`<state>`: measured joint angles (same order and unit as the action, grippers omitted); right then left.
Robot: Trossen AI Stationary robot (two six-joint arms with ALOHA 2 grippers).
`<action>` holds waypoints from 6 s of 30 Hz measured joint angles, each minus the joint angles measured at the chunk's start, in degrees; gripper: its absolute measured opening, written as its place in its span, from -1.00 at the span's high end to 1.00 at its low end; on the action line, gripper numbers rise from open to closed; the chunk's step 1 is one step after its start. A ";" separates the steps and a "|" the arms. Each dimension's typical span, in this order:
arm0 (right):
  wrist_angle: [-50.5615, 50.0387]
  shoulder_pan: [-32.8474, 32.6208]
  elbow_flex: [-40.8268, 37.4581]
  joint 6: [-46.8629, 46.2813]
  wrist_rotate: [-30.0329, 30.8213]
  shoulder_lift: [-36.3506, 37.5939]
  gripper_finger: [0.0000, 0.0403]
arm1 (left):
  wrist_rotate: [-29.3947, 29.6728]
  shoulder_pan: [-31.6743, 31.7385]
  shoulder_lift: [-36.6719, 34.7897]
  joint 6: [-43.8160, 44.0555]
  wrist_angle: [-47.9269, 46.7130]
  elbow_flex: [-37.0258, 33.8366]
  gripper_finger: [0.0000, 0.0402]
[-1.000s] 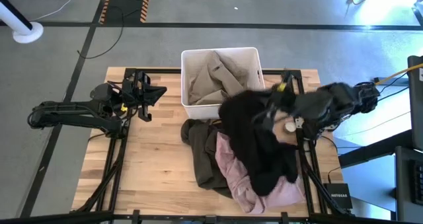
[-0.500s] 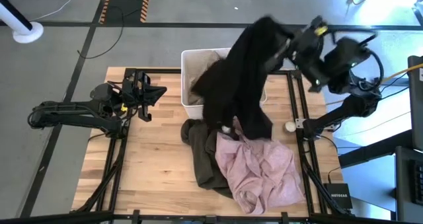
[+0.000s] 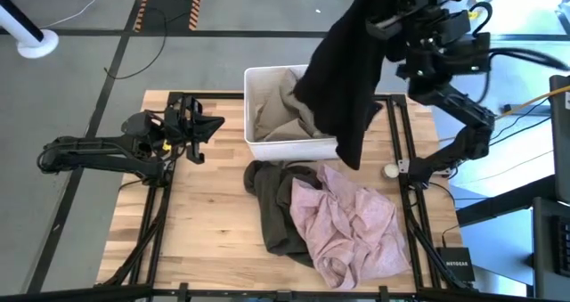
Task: Sort clothes
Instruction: Put the black shirt into the white laundry bin, then put the pink shirt into the white laundry bin
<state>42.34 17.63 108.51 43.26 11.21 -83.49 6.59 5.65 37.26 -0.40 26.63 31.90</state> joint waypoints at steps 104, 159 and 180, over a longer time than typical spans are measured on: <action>-120.16 -26.55 -7.50 -54.84 42.58 -2.70 0.97 | 0.04 0.02 -0.01 -1.09 -0.23 0.02 0.92; -76.72 -58.56 -31.94 -85.16 -1.44 -9.27 -0.06 | 0.00 -0.02 0.00 0.34 -0.48 0.02 0.92; -115.00 -61.07 -22.58 -91.30 0.75 -23.29 -0.06 | -0.43 -0.07 -0.02 6.31 -7.02 0.02 0.92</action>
<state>-72.66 -43.44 85.93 -48.04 11.96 -106.78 6.16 5.58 37.23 5.91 19.62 31.92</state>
